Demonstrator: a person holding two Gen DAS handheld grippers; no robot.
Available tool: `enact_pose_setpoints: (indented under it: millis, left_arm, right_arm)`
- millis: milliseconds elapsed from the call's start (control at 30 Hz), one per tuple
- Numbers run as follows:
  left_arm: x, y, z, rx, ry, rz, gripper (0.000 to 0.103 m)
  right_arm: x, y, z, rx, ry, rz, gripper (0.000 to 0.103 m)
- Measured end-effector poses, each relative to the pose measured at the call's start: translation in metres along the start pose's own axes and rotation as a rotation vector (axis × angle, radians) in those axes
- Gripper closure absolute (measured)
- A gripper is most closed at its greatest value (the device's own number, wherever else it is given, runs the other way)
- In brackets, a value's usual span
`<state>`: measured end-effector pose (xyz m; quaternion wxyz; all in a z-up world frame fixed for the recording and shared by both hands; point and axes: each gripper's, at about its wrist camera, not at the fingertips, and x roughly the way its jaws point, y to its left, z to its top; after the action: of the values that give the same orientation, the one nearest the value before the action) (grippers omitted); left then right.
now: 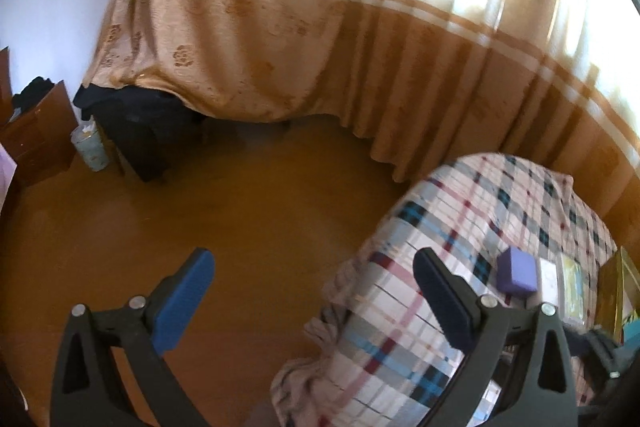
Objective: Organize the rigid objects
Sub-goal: 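Grasp the brown comb with the right gripper while the left gripper grasps the purple block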
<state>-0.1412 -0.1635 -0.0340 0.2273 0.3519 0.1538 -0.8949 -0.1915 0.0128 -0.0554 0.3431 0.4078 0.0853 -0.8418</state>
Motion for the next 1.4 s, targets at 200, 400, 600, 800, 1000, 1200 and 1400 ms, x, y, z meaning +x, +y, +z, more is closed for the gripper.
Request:
enact_pose_setpoints:
  millis: [200,400,600,800,1000,1200,1400]
  left_arm:
    - [-0.002,-0.001,-0.002,0.016,0.002,-0.006,0.002]
    - [-0.006,-0.020,-0.008,0.075,0.009,-0.049,0.002]
    - [-0.010,-0.058,-0.014,0.248,0.018,-0.139,0.002]
    - [-0.007,-0.107,-0.016,0.532,-0.012,-0.177,0.002]
    - [0.006,-0.143,-0.008,0.844,-0.054,-0.273,0.002]
    - [0.021,-0.164,-0.016,1.027,0.008,-0.425,0.003]
    - [0.034,-0.177,-0.022,1.125,0.029,-0.500,0.022]
  right_arm:
    - [0.016,0.012,-0.001,-0.071,0.049,-0.066,0.054]
    - [-0.008,-0.005,-0.023,0.053,0.051,-0.041,0.075]
    - [-0.054,-0.040,-0.052,0.274,-0.042,0.015,0.075]
    - [-0.080,-0.040,-0.067,0.287,-0.091,-0.062,0.075]
    - [-0.064,-0.046,-0.080,0.344,-0.053,-0.031,0.075]
    - [-0.063,-0.045,-0.080,0.336,-0.046,-0.027,0.075]
    - [-0.062,-0.048,-0.081,0.349,-0.042,-0.009,0.075]
